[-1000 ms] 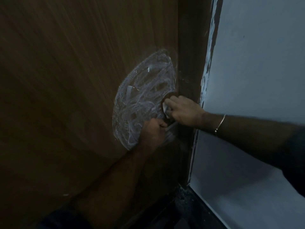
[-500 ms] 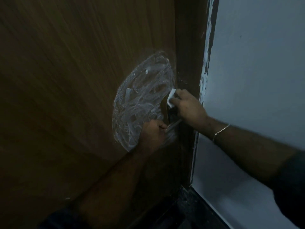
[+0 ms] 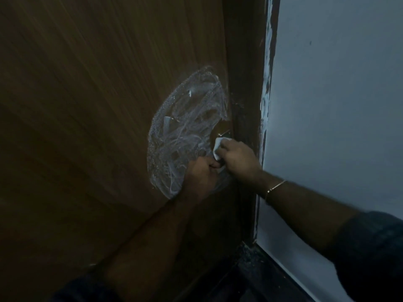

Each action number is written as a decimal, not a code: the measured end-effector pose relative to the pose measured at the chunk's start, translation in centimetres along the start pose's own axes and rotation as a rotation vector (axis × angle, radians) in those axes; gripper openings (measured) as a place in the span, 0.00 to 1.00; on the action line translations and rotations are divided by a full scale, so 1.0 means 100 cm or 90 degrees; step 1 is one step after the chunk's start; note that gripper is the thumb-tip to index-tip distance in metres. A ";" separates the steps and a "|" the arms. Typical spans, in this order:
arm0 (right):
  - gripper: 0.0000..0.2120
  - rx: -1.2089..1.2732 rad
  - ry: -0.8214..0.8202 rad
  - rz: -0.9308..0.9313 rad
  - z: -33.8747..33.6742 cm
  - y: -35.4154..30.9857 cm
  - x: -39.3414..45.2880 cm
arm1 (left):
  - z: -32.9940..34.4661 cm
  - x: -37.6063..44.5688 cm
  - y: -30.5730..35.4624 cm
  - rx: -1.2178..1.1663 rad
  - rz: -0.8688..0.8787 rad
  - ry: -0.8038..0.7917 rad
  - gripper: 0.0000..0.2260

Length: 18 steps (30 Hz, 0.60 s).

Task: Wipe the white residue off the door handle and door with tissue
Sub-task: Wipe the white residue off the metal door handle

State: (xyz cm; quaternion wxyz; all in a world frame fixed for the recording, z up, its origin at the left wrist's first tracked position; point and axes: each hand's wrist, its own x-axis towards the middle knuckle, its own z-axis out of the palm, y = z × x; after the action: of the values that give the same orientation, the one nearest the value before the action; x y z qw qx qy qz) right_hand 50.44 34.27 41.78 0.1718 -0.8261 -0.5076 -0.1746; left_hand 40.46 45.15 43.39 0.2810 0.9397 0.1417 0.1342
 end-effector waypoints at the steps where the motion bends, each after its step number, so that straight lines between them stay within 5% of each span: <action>1: 0.12 -0.043 -0.010 -0.028 -0.003 0.006 0.002 | 0.000 0.000 -0.001 -0.003 -0.001 -0.002 0.07; 6: 0.15 -0.081 0.078 -0.049 -0.015 0.026 0.014 | 0.004 0.002 -0.006 0.035 -0.016 0.016 0.07; 13: 0.13 0.222 0.204 0.272 0.009 0.013 -0.010 | 0.003 0.003 -0.007 0.007 -0.013 -0.017 0.05; 18: 0.11 0.087 0.026 0.217 0.012 0.009 -0.002 | 0.005 0.004 -0.006 0.020 -0.026 -0.014 0.06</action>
State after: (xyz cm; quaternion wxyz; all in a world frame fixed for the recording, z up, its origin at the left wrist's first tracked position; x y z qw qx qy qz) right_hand 51.26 34.30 40.58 0.2650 -0.8829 -0.3672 -0.1243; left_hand 40.84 45.54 42.71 0.2703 0.9423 0.1596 0.1161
